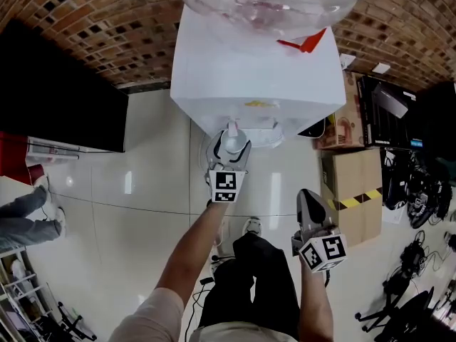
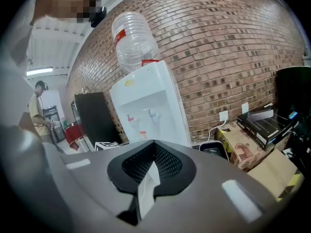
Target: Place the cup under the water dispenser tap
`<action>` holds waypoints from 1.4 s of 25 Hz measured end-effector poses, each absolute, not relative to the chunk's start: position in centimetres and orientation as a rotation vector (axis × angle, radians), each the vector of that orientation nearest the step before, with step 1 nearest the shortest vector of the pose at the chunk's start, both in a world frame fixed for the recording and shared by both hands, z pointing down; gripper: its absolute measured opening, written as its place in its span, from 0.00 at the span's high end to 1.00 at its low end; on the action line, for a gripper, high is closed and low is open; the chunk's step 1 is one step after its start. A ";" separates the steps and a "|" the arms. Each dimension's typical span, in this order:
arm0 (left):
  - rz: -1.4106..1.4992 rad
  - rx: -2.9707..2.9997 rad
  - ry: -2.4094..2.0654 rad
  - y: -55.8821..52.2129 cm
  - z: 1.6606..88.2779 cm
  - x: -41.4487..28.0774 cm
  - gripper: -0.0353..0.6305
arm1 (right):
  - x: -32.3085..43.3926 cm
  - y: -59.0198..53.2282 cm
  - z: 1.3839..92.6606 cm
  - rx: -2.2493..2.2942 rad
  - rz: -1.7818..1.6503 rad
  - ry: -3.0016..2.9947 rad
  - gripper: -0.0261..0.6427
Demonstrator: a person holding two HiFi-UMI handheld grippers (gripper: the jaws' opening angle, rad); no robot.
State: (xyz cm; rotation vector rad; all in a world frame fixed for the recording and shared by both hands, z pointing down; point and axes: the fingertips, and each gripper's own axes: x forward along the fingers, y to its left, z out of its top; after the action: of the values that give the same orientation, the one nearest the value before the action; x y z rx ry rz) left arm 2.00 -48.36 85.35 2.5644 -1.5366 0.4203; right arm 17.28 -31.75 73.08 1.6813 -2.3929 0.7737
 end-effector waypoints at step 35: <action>0.354 2.667 -1.568 -49.9 87.7 2.4 0.29 | 17.6 -31.8 76.1 1.666 0.759 -2.358 0.96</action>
State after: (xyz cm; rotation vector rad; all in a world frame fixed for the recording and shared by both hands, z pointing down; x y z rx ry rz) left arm 2.40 -49.95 87.69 2.6672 -1.5679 0.3537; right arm 17.57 -31.76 76.07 1.6665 -2.3576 0.7592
